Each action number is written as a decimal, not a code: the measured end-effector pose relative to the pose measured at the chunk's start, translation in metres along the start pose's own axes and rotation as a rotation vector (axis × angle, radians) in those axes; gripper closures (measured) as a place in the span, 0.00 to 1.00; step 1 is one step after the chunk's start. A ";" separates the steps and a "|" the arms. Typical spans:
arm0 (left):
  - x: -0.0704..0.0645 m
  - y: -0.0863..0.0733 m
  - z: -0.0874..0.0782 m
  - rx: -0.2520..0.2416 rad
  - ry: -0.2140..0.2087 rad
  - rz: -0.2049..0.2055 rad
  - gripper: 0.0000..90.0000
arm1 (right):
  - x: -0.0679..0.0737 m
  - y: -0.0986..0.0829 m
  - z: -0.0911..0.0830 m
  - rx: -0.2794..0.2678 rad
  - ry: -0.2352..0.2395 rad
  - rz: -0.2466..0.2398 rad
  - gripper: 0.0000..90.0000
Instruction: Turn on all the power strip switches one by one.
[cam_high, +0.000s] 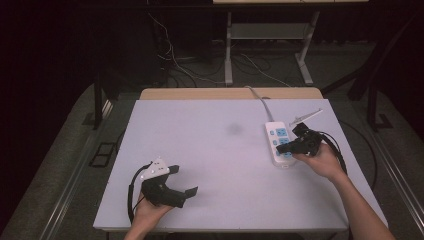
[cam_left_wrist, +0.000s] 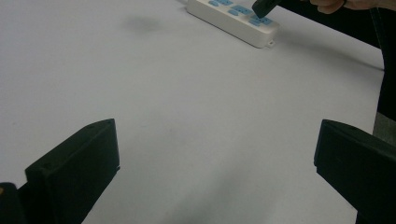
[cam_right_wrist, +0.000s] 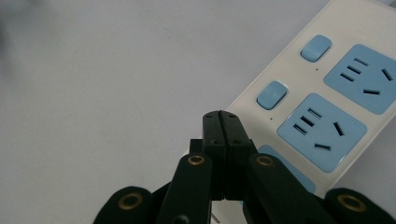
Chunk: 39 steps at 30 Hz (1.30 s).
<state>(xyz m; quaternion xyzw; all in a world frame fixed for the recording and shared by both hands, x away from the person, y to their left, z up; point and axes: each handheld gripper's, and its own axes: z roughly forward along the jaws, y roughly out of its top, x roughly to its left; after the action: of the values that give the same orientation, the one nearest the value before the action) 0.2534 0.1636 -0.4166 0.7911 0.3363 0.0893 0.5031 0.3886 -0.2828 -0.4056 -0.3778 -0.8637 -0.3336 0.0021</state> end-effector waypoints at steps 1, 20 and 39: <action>0.000 0.000 0.000 0.000 0.000 0.000 0.00 | 0.000 0.000 0.001 0.002 0.001 0.001 1.00; -0.001 0.000 0.000 -0.002 -0.003 0.000 0.00 | -0.002 0.000 0.009 0.028 -0.011 -0.010 1.00; -0.001 0.000 0.001 0.003 -0.003 0.003 0.00 | -0.002 0.000 0.011 0.035 -0.013 -0.013 1.00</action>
<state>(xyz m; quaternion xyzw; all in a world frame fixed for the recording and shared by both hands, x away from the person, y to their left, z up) 0.2533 0.1624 -0.4170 0.7925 0.3346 0.0884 0.5021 0.3929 -0.2782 -0.4143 -0.3741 -0.8718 -0.3161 0.0007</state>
